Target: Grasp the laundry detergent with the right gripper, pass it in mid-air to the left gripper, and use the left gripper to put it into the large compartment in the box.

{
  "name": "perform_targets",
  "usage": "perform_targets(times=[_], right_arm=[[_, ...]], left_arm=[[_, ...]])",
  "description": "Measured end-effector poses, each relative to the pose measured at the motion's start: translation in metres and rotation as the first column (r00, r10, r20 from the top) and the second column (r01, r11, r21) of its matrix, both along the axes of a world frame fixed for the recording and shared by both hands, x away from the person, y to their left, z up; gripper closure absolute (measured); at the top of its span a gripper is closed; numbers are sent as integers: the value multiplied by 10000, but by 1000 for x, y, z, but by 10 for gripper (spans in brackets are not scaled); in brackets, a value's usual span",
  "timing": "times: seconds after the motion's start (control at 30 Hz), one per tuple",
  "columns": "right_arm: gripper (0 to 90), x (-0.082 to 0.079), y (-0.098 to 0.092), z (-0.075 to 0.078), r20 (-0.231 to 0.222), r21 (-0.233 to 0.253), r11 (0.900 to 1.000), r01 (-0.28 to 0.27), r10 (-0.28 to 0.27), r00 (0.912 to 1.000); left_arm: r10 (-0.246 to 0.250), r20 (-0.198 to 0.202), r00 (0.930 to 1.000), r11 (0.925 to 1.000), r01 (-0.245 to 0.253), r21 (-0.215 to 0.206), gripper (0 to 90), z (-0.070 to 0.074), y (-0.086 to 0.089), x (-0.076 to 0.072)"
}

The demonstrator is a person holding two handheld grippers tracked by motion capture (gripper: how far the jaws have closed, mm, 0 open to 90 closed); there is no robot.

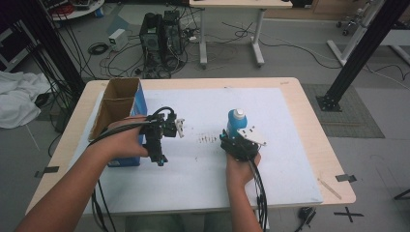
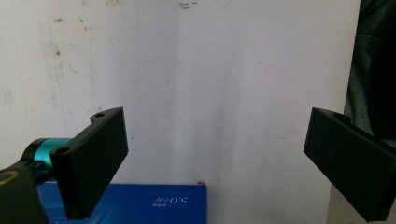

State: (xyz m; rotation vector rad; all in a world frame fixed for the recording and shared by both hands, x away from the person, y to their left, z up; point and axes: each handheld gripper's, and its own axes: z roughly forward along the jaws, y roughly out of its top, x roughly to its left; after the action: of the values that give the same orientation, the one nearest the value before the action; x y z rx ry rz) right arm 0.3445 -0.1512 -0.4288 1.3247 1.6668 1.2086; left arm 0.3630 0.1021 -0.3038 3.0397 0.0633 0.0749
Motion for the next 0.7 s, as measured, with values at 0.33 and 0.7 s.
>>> perform_targets(times=[0.33, 0.7], right_arm=[[348, -2, 1, 1, 80, 10, 10000, 92, -92, 9999], [393, -3, 2, 0, 135, -42, 9999, 154, -154, 9998]], left_arm=[[-41, -60, 10000, 10000, 41, 37, 62, -1, -1, 1], [-70, -96, 9999, 9998, 72, 186, 62, -3, -1, 1]])
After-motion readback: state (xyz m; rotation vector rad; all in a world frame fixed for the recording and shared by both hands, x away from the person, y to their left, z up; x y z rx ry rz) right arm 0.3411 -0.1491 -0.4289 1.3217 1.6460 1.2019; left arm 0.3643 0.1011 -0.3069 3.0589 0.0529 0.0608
